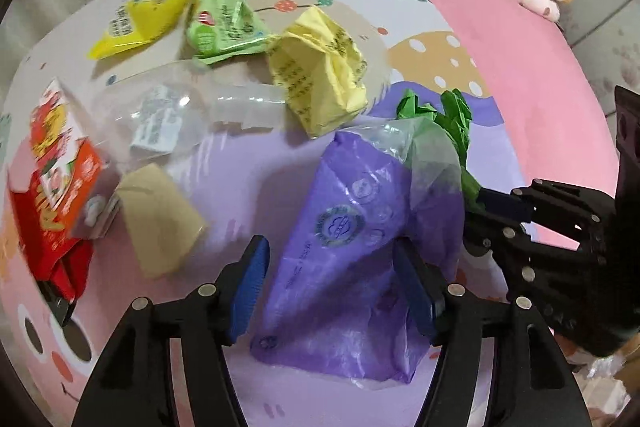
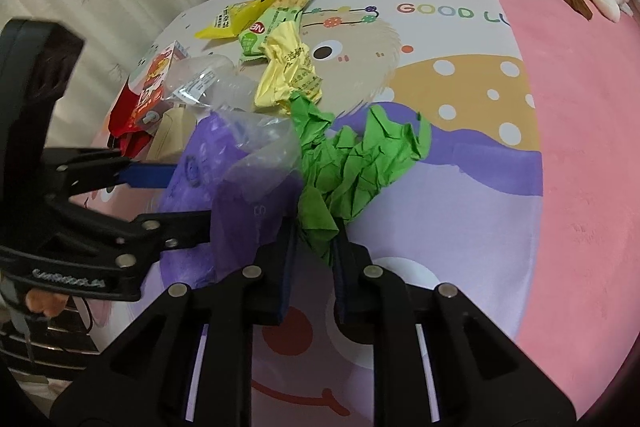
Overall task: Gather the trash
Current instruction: 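Grasp the green paper with the right tool while the left tool grasps the purple bag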
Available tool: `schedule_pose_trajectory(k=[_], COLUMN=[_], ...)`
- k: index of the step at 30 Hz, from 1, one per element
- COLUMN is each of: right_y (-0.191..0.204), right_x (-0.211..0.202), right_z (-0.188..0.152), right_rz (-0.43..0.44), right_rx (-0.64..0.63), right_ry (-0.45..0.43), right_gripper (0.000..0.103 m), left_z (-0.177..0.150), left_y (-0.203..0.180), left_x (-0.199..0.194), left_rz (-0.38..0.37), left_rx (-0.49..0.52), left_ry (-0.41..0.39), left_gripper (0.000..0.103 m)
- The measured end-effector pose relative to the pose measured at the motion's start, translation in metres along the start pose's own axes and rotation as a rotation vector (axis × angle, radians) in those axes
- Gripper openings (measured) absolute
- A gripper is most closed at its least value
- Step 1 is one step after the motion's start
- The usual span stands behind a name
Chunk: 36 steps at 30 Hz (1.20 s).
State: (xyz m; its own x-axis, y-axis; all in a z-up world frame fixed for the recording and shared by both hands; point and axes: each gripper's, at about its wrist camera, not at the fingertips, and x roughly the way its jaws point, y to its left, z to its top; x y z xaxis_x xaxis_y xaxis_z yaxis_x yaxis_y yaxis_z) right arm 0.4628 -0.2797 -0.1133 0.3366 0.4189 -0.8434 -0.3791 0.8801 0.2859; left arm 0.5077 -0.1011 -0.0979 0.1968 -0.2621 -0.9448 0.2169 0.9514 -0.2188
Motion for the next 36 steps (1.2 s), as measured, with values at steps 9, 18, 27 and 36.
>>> schedule_pose_trajectory(k=[9,18,27,36], right_y=[-0.004,-0.001,0.028,0.095], right_x=[0.007,0.000,-0.044,-0.095], right_z=[-0.001,-0.002,-0.025,-0.076], right_rz=[0.027,0.046,0.066,0.054], right_rx=[-0.002,0.033,0.053,0.083], right_ry=[0.003,-0.010,-0.074,-0.161], right_gripper=[0.011,0.010,0.010,0.010], left_z=[0.007,-0.009,-0.053,-0.143], left_y=[-0.010,-0.036,-0.035,-0.015], left_x=[0.014,-0.004,-0.076,-0.155], left_rz=[-0.037,0.002,0.022,0.029], left_rx=[0.035,0.048,0.023,0.052], left_ry=[0.022,-0.032,-0.132,-0.235], left_gripper=[0.063,0.008,0.004,0.004])
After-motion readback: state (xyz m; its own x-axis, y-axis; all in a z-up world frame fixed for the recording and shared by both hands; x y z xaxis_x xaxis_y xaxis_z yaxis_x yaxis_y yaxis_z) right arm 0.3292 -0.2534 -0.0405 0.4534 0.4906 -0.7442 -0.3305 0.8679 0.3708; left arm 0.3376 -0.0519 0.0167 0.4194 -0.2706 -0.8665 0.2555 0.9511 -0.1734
